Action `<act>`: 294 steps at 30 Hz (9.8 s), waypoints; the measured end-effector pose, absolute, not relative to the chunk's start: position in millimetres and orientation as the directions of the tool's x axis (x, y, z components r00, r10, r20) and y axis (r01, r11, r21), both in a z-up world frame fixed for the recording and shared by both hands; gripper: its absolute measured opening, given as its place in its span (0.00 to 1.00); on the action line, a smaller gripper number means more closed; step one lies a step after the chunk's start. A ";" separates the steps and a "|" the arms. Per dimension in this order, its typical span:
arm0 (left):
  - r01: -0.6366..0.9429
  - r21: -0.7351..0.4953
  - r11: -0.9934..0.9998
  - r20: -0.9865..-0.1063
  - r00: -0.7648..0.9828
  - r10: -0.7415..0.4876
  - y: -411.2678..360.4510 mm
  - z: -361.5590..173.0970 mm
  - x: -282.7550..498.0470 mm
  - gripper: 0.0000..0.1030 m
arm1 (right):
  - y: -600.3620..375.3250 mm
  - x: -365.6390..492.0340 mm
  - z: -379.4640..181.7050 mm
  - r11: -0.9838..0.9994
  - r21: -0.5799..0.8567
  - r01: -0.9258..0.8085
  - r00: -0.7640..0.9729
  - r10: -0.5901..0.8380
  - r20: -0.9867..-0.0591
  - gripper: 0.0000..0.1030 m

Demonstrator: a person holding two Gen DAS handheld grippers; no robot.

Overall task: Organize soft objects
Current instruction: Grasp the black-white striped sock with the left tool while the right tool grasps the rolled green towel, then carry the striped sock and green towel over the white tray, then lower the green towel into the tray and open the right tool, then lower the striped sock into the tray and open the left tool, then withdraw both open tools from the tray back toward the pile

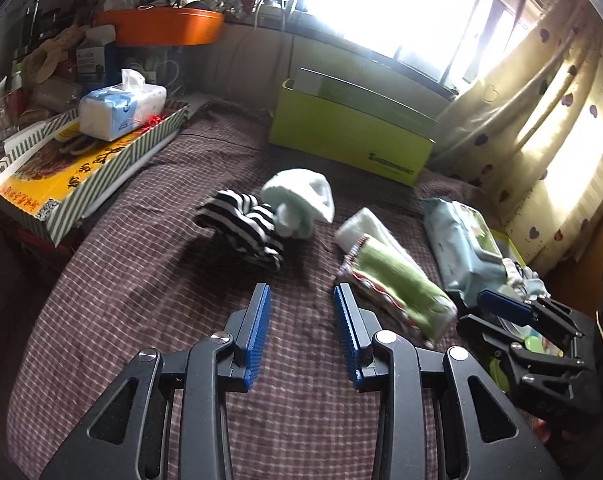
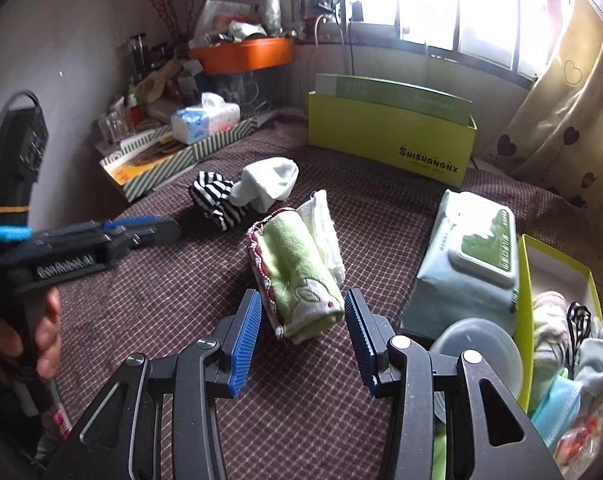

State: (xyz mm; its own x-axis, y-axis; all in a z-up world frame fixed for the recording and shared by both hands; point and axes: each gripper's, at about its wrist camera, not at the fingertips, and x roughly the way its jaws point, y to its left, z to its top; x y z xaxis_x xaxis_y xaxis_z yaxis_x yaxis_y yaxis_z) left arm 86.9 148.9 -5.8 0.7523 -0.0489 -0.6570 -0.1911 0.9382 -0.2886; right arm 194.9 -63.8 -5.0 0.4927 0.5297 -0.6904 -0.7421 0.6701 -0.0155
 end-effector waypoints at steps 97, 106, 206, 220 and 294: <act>-0.119 -0.202 0.972 -0.559 0.829 -0.014 77.9 42.2 54.0 0.11 | -177.0 149.7 47.4 0.727 0.128 -0.675 0.598 0.641 -0.481 0.19; -0.077 -0.192 0.978 -0.564 0.825 -0.045 58.7 43.5 61.5 0.11 | -189.3 154.3 47.0 0.746 0.140 -0.651 0.616 0.627 -0.477 0.19; 0.333 -0.128 0.934 -0.648 0.685 -0.332 -143.3 36.3 185.3 0.11 | -368.5 248.6 4.8 0.933 0.238 -0.271 0.780 0.358 -0.514 0.31; 0.393 -0.215 0.894 -0.709 0.567 -0.419 -178.3 9.1 226.7 0.32 | -372.5 248.8 2.8 0.915 0.275 -0.295 0.774 0.398 -0.492 0.31; 0.215 -0.294 0.931 -0.606 0.711 -0.356 -2.5 24.2 113.5 0.37 | -238.3 172.1 45.0 0.863 0.070 -0.499 0.712 0.455 -0.535 0.41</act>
State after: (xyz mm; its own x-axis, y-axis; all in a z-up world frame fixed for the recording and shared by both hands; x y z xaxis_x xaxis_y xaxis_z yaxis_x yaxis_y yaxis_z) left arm 113.5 -2.5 24.2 0.7112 -0.3556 -0.6065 0.2153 0.9314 -0.2936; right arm 172.1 -238.3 45.0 0.7117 0.4551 -0.5352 -0.4995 0.8635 0.0701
